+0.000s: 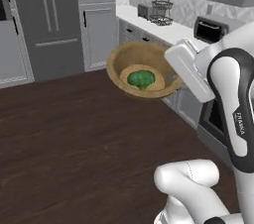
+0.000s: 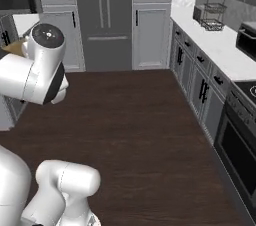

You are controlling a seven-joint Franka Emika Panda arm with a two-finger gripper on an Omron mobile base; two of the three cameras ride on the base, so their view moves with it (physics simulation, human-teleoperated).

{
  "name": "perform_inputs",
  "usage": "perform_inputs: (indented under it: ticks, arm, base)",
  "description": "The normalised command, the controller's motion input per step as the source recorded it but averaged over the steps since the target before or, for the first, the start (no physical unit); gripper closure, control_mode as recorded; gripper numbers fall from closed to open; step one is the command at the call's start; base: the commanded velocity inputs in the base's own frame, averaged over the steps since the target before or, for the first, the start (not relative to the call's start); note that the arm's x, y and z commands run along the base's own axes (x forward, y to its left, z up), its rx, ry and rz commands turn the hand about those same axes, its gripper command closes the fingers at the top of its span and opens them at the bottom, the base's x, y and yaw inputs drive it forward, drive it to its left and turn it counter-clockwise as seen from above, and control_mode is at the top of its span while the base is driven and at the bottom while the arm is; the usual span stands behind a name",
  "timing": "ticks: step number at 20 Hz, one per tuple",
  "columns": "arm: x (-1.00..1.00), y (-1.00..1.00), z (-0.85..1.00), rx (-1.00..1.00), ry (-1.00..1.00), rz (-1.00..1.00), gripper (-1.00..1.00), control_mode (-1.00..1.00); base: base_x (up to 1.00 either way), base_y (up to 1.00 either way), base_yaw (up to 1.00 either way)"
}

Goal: Pick the broccoli from the sink and place it in the bowl. Then pick the bowl and place it in the microwave. Then close the microwave door and press the start button.

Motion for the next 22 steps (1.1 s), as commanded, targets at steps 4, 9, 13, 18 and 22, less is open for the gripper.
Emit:
perform_inputs:
  ticks: [4, 9, 13, 18, 22]
  arm:
    - [0.00, 0.00, 0.00, 0.00, 0.00, 0.00, 1.00, 1.00]
    - [0.00, 0.00, 0.00, 0.00, 0.00, 0.00, 1.00, 1.00]
    - [0.00, 0.00, 0.00, 0.00, 0.00, 0.00, 1.00, 1.00]
    - [0.00, 0.00, 0.00, 0.00, 0.00, 0.00, 1.00, 1.00]
    - [0.00, 0.00, 0.00, 0.00, 0.00, 0.00, 1.00, 1.00]
  base:
    - [1.00, 0.30, -0.23]
    - [1.00, 0.13, -0.15]
    - [1.00, -0.03, 0.13]
    - [1.00, -0.22, 0.43]
    - [1.00, -0.40, 0.55]
